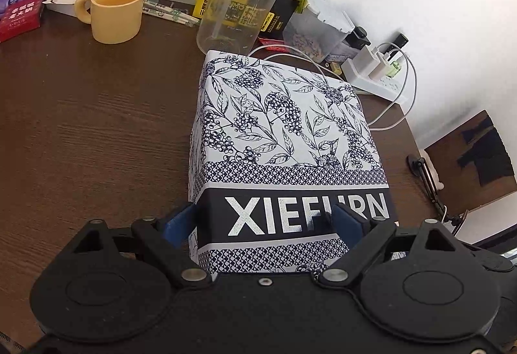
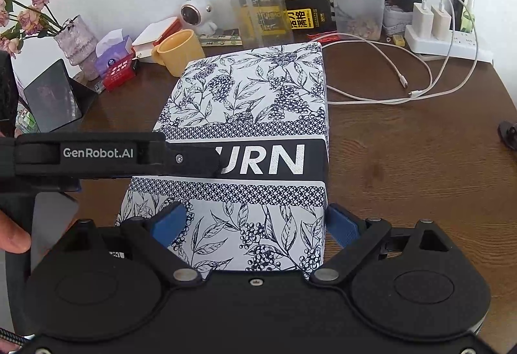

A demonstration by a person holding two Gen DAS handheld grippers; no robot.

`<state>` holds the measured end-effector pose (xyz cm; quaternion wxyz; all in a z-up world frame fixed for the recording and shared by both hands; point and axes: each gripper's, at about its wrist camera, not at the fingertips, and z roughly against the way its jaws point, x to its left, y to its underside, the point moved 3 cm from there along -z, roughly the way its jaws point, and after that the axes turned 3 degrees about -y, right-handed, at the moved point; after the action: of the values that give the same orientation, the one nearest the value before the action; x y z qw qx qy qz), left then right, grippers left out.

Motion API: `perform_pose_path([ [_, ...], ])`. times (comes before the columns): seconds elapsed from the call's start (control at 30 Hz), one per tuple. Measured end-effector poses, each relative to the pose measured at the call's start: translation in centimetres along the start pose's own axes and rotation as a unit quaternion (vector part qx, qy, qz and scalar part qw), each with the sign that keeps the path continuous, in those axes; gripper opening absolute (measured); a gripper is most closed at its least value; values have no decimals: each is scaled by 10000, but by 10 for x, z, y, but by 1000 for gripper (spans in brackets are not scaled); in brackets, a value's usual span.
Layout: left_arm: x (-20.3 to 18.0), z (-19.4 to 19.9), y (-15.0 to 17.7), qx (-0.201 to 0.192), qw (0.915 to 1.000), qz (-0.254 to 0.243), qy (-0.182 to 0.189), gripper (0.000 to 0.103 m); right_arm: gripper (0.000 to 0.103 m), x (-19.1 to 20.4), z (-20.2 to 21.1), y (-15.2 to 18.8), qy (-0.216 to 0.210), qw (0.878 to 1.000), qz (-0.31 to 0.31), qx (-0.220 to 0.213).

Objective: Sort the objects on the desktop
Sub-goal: 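Lower the XIEFURN lid with both tools onto the open box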

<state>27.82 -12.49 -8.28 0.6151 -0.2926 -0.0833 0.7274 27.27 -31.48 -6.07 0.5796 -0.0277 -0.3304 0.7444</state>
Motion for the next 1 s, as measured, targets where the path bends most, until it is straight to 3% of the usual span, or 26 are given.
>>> perform_pose_path([
  [0.7, -1, -17, -3, 245, 9994, -87, -207, 89, 93, -17, -13, 3, -120, 9992, -357, 124],
  [1.0, -2, -26, -2, 379, 9987, -131, -304, 90, 85, -27, -21, 5, -207, 9981, -542, 205],
])
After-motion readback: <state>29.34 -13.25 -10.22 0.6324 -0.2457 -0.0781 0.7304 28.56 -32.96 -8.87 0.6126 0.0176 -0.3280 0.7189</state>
